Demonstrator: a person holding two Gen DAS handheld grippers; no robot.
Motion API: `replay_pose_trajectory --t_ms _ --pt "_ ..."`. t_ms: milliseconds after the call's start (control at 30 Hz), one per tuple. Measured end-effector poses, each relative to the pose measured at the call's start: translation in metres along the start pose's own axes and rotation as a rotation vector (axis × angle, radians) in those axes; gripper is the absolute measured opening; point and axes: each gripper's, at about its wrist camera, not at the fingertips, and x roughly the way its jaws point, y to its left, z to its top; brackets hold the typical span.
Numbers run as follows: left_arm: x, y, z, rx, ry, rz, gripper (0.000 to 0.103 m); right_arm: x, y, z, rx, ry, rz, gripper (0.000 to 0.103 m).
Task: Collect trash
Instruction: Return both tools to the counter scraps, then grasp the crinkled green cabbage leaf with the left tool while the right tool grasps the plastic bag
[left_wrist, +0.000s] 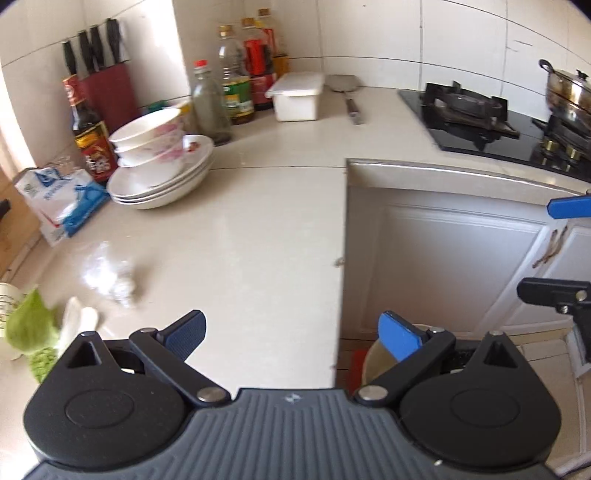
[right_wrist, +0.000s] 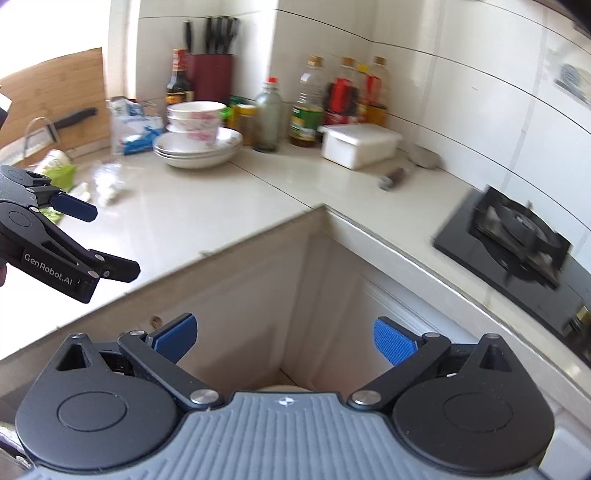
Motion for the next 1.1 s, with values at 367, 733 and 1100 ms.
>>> replay_pose_trajectory --t_ms 367,733,1100 --pt "-0.011 0.102 -0.033 -0.149 0.033 0.212 0.100 0.044 0.060 0.050 -0.111 -0.011 0.177 0.103" --pt "0.003 0.153 -0.062 -0.285 0.073 0.285 0.100 0.074 0.106 0.077 -0.176 0.007 0.274 0.103" --pt "0.040 0.180 -0.065 -0.390 0.078 0.270 0.097 0.099 0.124 0.092 -0.199 0.033 0.314 0.103"
